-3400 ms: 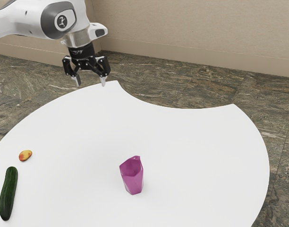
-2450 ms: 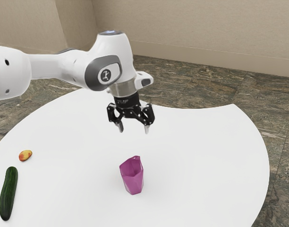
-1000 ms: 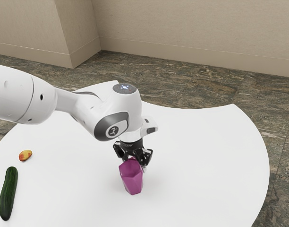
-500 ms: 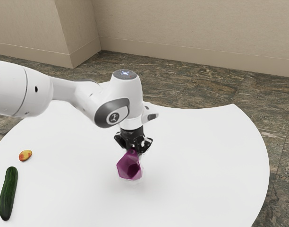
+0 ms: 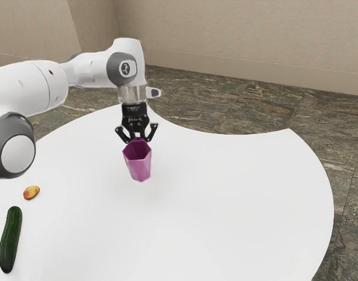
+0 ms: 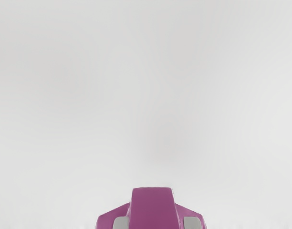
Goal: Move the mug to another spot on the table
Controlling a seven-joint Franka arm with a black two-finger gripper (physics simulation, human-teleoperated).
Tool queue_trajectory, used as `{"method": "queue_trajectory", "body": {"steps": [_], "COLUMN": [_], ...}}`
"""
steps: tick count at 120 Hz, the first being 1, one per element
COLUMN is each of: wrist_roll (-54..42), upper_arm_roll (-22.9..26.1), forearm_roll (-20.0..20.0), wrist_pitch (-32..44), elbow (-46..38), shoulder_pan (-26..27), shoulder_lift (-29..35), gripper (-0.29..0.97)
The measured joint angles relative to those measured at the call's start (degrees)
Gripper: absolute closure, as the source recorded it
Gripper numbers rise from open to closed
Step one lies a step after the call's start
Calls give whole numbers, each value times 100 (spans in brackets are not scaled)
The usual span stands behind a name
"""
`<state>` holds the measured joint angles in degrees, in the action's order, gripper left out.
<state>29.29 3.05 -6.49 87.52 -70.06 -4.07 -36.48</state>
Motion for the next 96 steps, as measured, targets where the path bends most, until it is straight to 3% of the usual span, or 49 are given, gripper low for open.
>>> {"method": "queue_trajectory", "body": {"steps": [17,36,96], "wrist_roll": [27,91,522], "upper_arm_roll": [-20,-31,102], "forearm_roll": [-469,-783,-1286], "wrist_pitch": [-862,-1234,-688], "elbow": [782,1201,1701], "shoulder_pan": [-371,-592,-881], "shoulder_lift": [-473,-655,-1013], "gripper": [76,74,78]}}
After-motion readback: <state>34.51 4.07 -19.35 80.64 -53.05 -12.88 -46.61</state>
